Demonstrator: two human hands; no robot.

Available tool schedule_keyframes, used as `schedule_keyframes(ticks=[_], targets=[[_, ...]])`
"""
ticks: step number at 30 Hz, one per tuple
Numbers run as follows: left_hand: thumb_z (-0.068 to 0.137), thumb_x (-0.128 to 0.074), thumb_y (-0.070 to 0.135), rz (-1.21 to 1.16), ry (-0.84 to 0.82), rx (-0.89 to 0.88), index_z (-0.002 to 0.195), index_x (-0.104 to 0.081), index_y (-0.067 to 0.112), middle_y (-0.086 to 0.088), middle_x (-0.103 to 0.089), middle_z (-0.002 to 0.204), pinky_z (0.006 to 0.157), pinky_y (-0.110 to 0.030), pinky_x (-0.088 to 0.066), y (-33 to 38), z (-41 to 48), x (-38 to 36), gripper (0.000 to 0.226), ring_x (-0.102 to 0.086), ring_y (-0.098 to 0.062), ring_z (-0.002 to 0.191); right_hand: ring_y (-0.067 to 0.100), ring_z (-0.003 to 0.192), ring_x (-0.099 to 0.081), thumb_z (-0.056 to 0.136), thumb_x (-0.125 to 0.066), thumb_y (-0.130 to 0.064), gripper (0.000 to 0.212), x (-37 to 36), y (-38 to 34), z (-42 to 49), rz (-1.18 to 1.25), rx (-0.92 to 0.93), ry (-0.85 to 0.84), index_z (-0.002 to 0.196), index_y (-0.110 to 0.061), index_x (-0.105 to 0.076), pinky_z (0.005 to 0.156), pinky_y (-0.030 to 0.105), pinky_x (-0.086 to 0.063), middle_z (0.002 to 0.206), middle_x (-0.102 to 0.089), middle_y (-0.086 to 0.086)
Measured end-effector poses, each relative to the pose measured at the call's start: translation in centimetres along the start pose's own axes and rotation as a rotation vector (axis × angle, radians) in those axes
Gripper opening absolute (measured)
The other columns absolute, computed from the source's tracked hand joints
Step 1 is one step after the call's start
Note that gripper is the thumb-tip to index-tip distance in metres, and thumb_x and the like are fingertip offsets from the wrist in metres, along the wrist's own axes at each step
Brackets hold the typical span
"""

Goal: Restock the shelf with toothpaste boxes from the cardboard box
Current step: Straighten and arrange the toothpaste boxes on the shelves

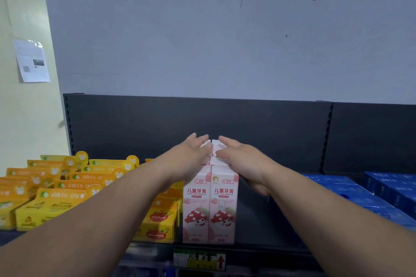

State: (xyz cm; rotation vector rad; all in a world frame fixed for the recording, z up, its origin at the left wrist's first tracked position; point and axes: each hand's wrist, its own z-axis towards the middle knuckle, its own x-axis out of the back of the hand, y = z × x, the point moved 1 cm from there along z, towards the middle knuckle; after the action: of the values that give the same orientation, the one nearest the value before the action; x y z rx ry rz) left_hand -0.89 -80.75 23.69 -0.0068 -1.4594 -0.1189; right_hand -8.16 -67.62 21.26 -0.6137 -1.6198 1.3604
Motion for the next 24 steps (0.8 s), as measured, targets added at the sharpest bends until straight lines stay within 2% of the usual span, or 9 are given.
schedule_keyframes(ticks=[3, 5, 9, 13, 15, 17, 19, 21, 24], targets=[[0.099, -0.043, 0.003, -0.002, 0.023, -0.027, 0.152, -0.018, 0.015, -0.002, 0.000, 0.162, 0.116, -0.033, -0.019, 0.4, -0.2, -0.7, 0.060, 0.003, -0.019, 0.148, 0.021, 0.089, -0.073, 0.097, -0.049, -0.020, 0.039, -0.6, -0.1, -0.7, -0.005, 0.007, -0.024, 0.132, -0.036, -0.047, 0.087, 0.034, -0.051, 0.096, -0.073, 0.005], [0.097, -0.043, 0.001, -0.022, 0.028, 0.000, 0.152, -0.017, 0.014, -0.004, 0.000, 0.162, 0.116, -0.033, -0.020, 0.6, -0.2, -0.8, 0.062, 0.001, -0.019, 0.148, 0.020, 0.081, -0.072, 0.097, -0.049, -0.022, 0.044, -0.9, 0.0, -0.6, 0.023, 0.001, -0.024, 0.139, -0.034, -0.045, 0.074, 0.033, -0.051, 0.103, -0.073, 0.009], [0.095, -0.048, 0.001, -0.177, 0.079, 0.064, 0.152, -0.013, 0.014, -0.005, -0.001, 0.161, 0.117, -0.033, -0.023, 0.5, -0.3, -0.7, 0.069, -0.005, -0.020, 0.148, 0.019, 0.085, -0.071, 0.097, -0.049, -0.023, 0.052, -1.0, 0.1, -0.3, 0.050, -0.013, -0.021, 0.146, -0.034, -0.037, 0.071, 0.031, -0.051, 0.119, -0.068, 0.007], [0.098, -0.049, 0.019, -0.388, 0.062, 0.123, 0.151, -0.022, 0.018, -0.004, -0.013, 0.160, 0.117, -0.036, -0.025, 0.6, -0.6, -0.9, 0.059, -0.019, -0.021, 0.146, 0.021, 0.086, -0.073, 0.095, -0.051, -0.023, 0.055, -0.4, 0.2, -0.5, -0.009, 0.017, -0.001, 0.147, -0.033, -0.037, 0.084, 0.032, -0.053, 0.104, -0.074, 0.006], [0.098, -0.048, 0.034, -0.351, 0.149, 0.021, 0.149, -0.030, 0.023, 0.000, -0.023, 0.158, 0.116, -0.040, -0.027, -0.2, -0.9, -1.3, 0.054, -0.027, -0.020, 0.143, 0.022, 0.090, -0.073, 0.094, -0.052, -0.025, 0.054, 0.1, -0.2, -0.7, -0.044, 0.042, 0.036, 0.146, -0.033, -0.037, 0.095, 0.038, -0.052, 0.115, -0.070, 0.006], [0.101, -0.039, 0.040, -0.352, 0.135, 0.017, 0.149, -0.027, 0.028, 0.008, -0.017, 0.158, 0.116, -0.037, -0.025, 0.0, -1.2, -0.9, 0.051, -0.024, -0.017, 0.143, 0.022, 0.096, -0.072, 0.095, -0.050, -0.028, 0.053, 0.2, -1.0, -1.3, -0.082, 0.053, 0.057, 0.146, -0.037, -0.037, 0.098, 0.039, -0.050, 0.128, -0.063, 0.004], [0.101, -0.033, 0.046, -0.528, 0.188, 0.089, 0.150, -0.024, 0.031, 0.010, -0.012, 0.159, 0.113, -0.035, -0.023, -0.1, -1.4, -0.3, 0.052, -0.021, -0.017, 0.144, 0.022, 0.119, -0.060, 0.093, -0.051, -0.036, 0.055, 0.0, -2.2, -1.8, -0.158, 0.084, 0.081, 0.146, -0.041, -0.035, 0.107, 0.041, -0.043, 0.147, -0.048, 0.000], [0.100, -0.033, 0.047, -0.632, 0.236, 0.102, 0.150, -0.026, 0.031, 0.009, -0.014, 0.160, 0.114, -0.034, -0.022, -0.8, -2.1, 0.5, 0.052, -0.021, -0.016, 0.145, 0.020, 0.140, -0.037, 0.095, -0.050, -0.039, 0.055, -0.9, -4.0, -2.6, -0.269, 0.145, 0.128, 0.147, -0.042, -0.033, 0.114, 0.041, -0.032, 0.159, -0.028, -0.008], [0.102, -0.036, 0.041, -0.742, 0.326, 0.119, 0.147, -0.034, 0.027, 0.009, -0.025, 0.156, 0.115, -0.030, -0.019, -3.4, -4.5, 1.7, 0.048, -0.022, -0.012, 0.144, 0.015, 0.146, -0.024, 0.098, -0.049, -0.038, 0.053, -3.1, -6.8, -3.7, -0.405, 0.272, 0.166, 0.149, -0.040, -0.033, 0.114, 0.038, -0.025, 0.161, -0.017, -0.013]])
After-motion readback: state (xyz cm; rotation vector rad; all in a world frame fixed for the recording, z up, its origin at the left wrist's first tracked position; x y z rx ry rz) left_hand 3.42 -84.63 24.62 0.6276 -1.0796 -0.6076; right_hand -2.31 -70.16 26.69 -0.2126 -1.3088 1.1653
